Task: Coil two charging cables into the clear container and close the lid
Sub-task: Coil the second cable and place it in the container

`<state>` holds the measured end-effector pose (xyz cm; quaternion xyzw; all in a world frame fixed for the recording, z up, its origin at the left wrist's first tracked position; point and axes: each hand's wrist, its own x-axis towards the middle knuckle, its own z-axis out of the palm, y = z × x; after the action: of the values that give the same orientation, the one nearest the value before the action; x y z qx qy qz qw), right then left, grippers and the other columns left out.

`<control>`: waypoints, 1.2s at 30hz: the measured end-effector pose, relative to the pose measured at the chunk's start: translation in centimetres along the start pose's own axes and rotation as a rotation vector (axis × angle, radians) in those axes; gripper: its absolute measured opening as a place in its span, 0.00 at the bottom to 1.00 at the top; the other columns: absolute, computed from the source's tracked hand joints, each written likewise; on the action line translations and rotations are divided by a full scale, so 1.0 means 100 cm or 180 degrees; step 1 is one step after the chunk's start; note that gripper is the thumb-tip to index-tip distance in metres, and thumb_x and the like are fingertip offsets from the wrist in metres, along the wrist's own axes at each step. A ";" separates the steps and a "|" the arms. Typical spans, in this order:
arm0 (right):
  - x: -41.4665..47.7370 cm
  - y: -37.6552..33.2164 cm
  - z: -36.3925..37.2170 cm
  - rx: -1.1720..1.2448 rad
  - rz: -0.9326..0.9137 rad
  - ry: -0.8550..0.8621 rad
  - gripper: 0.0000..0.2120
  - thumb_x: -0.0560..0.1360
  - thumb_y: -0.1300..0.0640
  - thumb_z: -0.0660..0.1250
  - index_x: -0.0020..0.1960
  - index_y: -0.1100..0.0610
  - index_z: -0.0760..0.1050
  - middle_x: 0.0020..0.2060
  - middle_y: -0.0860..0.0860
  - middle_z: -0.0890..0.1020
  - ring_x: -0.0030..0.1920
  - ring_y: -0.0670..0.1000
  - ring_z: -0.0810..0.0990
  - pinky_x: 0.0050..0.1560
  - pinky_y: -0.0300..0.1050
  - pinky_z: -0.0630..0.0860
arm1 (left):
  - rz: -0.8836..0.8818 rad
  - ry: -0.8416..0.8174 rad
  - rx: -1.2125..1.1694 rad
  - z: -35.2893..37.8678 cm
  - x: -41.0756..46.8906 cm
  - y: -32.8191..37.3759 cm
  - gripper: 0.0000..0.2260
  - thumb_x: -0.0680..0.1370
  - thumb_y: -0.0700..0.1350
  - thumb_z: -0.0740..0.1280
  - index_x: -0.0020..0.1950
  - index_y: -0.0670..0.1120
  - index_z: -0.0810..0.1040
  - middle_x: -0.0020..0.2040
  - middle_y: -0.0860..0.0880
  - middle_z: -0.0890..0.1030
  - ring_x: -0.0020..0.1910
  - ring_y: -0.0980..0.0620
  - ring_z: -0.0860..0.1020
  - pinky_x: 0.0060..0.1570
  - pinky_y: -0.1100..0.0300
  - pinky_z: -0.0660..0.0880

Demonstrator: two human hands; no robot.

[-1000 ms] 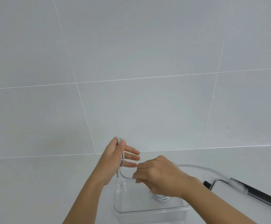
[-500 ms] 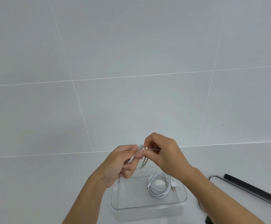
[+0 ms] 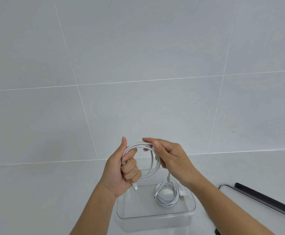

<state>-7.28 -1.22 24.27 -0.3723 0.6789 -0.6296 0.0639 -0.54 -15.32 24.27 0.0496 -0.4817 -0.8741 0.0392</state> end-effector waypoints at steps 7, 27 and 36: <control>0.000 0.006 0.009 -0.0268 0.0217 -0.0132 0.12 0.80 0.53 0.57 0.56 0.55 0.76 0.34 0.43 0.76 0.28 0.41 0.68 0.29 0.31 0.64 | 0.0241 0.0369 -0.0549 0.004 -0.001 -0.015 0.24 0.73 0.59 0.57 0.21 0.49 0.61 0.12 0.54 0.54 0.19 0.52 0.45 0.21 0.67 0.46; 0.004 0.010 -0.005 -0.1192 0.0034 -0.0854 0.12 0.80 0.53 0.57 0.40 0.50 0.72 0.31 0.44 0.73 0.32 0.46 0.68 0.36 0.37 0.67 | -0.0336 0.0002 0.1099 0.001 -0.010 -0.007 0.16 0.79 0.51 0.57 0.34 0.45 0.67 0.24 0.53 0.56 0.20 0.56 0.54 0.23 0.64 0.60; 0.007 0.018 -0.020 -0.0773 0.0448 -0.0452 0.06 0.77 0.62 0.64 0.44 0.58 0.78 0.33 0.47 0.78 0.33 0.43 0.75 0.38 0.32 0.71 | -0.0249 0.0769 0.0802 -0.014 0.007 -0.002 0.19 0.79 0.48 0.60 0.29 0.47 0.62 0.20 0.54 0.55 0.16 0.57 0.52 0.21 0.65 0.51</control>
<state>-9.70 -0.12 23.29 -0.3724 0.7683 -0.5088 0.1102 -1.05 -16.50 23.32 0.1775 -0.5769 -0.7953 0.0562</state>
